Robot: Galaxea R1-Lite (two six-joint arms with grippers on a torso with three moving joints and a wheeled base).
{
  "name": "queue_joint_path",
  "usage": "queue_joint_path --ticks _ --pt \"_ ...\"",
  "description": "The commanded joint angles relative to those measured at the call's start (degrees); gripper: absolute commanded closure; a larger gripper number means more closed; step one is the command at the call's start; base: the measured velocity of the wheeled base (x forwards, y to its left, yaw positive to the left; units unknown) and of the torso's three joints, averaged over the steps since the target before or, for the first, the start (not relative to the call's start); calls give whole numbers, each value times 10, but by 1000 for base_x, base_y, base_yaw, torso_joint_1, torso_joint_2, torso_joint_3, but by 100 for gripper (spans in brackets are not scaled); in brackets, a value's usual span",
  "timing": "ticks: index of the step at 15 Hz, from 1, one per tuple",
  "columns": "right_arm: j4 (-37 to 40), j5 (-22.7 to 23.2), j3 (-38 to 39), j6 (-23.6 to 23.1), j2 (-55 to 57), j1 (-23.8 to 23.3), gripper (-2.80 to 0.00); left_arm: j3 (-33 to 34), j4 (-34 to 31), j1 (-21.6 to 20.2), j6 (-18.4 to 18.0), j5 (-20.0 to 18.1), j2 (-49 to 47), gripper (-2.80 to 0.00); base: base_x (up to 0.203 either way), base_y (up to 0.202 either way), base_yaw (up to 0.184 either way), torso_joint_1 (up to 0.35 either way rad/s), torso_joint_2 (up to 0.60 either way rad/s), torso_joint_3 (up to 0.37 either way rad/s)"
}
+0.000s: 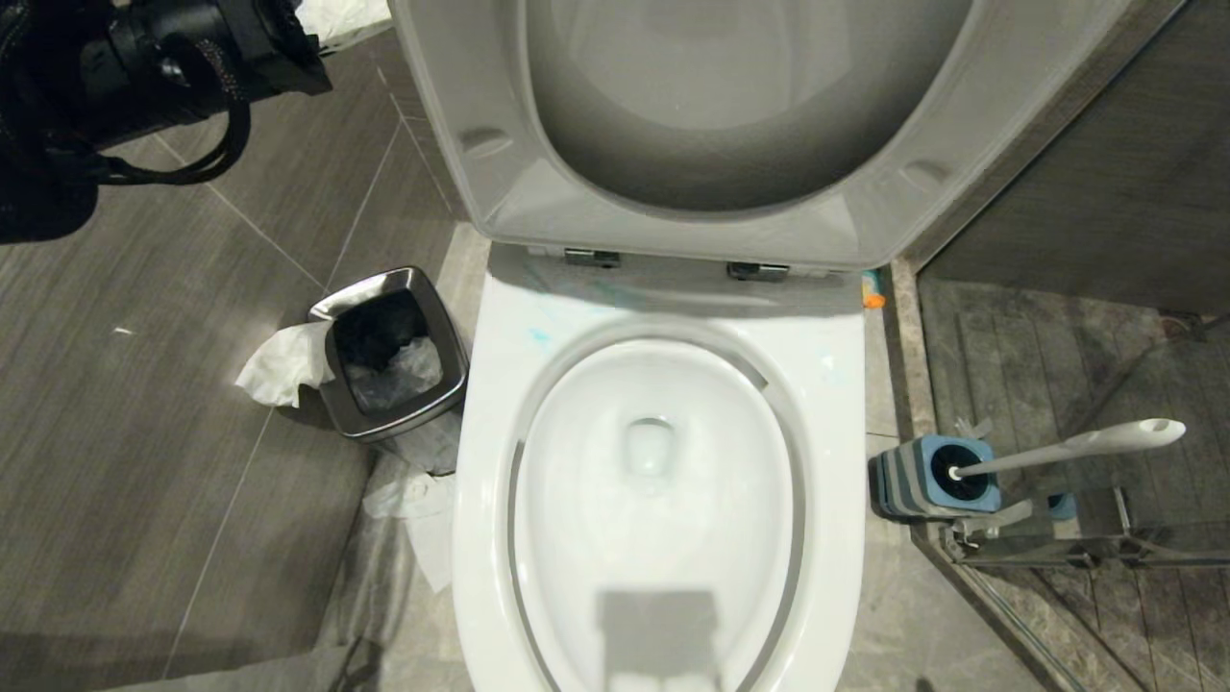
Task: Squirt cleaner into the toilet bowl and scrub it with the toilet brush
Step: Close the toilet lid
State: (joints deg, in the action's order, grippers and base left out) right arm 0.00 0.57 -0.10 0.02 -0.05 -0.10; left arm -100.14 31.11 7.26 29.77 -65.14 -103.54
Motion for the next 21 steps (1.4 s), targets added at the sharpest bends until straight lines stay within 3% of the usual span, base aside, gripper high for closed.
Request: queue_joint_path --ticks 1,5,9,13,16,21 --pt "0 0 0 0 0 0 0 20 2 -3 2 -7 23 0 0 0 0 0 0 0" --pt "0 0 0 0 0 0 0 26 3 -5 1 -21 28 0 0 0 0 0 0 0" --pt "0 0 0 0 0 0 0 28 3 -29 0 -107 29 0 0 0 0 2 3 129" --pt "0 0 0 0 0 0 0 62 2 -29 3 -113 58 0 0 0 0 0 2 198" --pt "0 0 0 0 0 0 0 88 1 -46 18 -182 77 0 0 0 0 3 0 205" --pt "0 0 0 0 0 0 0 120 3 -49 27 -192 103 0 0 0 0 0 1 191"
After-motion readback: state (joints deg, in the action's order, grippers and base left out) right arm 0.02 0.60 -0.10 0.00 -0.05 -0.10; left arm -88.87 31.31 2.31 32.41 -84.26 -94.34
